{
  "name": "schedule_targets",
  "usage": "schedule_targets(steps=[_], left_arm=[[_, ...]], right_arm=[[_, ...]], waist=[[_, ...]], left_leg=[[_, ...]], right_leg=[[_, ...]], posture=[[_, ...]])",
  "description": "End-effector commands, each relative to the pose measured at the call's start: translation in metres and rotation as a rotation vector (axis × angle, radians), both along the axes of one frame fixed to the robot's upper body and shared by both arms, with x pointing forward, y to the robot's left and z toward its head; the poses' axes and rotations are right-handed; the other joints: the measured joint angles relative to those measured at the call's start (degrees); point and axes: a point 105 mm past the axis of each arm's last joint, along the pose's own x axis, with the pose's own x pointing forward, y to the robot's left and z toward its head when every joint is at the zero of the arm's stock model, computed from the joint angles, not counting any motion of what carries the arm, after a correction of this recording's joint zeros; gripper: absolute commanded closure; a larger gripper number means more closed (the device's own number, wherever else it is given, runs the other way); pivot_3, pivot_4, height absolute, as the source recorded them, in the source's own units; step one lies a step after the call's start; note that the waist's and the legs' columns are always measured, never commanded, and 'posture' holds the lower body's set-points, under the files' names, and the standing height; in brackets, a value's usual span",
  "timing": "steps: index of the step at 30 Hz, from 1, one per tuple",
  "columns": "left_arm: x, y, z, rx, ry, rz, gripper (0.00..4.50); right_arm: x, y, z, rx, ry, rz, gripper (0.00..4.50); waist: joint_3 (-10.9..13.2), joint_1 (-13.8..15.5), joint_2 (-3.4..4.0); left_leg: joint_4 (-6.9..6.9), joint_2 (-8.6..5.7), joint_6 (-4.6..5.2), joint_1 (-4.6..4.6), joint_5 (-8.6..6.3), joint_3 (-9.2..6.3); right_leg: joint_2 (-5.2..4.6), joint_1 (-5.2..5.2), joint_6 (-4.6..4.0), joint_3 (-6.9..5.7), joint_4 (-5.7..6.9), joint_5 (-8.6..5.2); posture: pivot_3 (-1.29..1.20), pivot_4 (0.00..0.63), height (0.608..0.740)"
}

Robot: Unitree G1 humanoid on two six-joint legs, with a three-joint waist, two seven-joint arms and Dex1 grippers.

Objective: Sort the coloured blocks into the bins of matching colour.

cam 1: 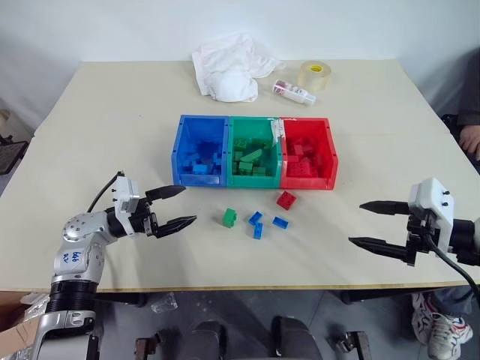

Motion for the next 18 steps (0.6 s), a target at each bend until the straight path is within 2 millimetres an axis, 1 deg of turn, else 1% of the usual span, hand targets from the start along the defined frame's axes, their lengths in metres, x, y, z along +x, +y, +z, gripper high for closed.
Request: schedule_targets(steps=[1,7,11,15,18], left_arm=[[-0.001,-0.001,0.007,0.004,-0.033,-0.005,0.00],[-0.004,-0.004,0.006,-0.003,-0.033,0.002,0.00],[-0.007,-0.003,0.007,-0.003,-0.040,0.017,0.00],[-0.011,0.000,0.008,-0.003,-0.041,0.035,0.00],[-0.014,0.000,0.008,-0.005,-0.040,0.047,0.00]], right_arm=[[0.008,0.018,-0.008,0.061,0.000,0.002,0.01],[0.031,0.050,-0.030,0.142,0.022,0.021,0.01],[0.048,0.064,-0.044,0.163,0.035,0.015,0.01],[0.063,0.071,-0.056,0.177,0.031,0.006,0.01],[0.075,0.075,-0.058,0.200,0.013,-0.011,0.01]], waist=[[0.0,0.0,-0.01],[0.0,-0.1,-0.01],[0.0,-0.2,-0.01],[0.0,-0.2,0.00],[0.0,-0.4,0.00]], left_leg=[[-0.01,0.01,0.00,0.00,0.00,-0.01],[0.00,0.00,0.00,0.00,0.00,-0.01],[0.00,-0.01,0.00,-0.01,0.00,-0.04],[-0.02,-0.03,0.00,-0.01,0.00,-0.06],[-0.02,-0.04,0.00,-0.01,0.00,-0.04]], right_leg=[[0.01,-0.01,0.00,0.00,-0.01,0.00],[0.00,-0.03,0.00,0.01,0.01,0.00],[0.01,-0.05,0.00,0.01,0.03,0.00],[0.00,-0.07,0.00,0.01,0.05,0.00],[0.00,-0.06,0.00,0.01,0.06,0.00]], posture=[[0.00,0.150,0.740],[0.00,0.150,0.740],[0.00,0.150,0.740],[0.00,0.150,0.740],[0.00,0.150,0.740]])
